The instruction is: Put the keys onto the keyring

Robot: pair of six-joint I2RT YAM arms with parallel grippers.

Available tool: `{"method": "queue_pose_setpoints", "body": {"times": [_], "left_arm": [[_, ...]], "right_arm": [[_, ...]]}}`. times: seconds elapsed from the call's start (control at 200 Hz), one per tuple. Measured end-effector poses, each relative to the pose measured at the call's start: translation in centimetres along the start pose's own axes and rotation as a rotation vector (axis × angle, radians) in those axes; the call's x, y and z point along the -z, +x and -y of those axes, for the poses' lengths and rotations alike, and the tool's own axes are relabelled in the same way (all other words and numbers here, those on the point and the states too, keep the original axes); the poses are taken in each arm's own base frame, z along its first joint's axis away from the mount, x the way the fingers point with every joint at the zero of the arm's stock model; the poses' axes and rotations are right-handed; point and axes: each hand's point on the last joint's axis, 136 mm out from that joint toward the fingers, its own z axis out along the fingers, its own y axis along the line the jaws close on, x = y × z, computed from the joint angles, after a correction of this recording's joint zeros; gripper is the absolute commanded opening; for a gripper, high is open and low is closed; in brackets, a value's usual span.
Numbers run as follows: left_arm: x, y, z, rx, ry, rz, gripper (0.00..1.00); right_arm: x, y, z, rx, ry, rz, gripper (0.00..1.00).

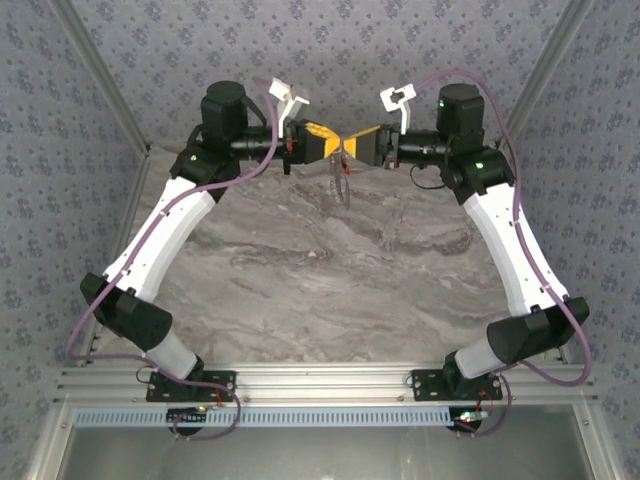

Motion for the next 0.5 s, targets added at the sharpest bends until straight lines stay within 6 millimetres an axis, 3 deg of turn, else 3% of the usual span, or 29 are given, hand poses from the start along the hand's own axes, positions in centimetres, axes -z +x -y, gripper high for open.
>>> {"method": "queue_pose_setpoints", "body": {"times": [0.145,0.5], "left_arm": [[0.2,-0.7,0.1,-0.011,-0.012,0.022,0.0],[0.4,-2.6,-0.1,-0.021,-0.037,0.096,0.0]], "right_arm": [[0.4,-0.7,0.2,-0.002,0.0,0.039,0.48],[0.0,-0.8,0.8,-0.049,-0.022,0.086,0.49]]}}
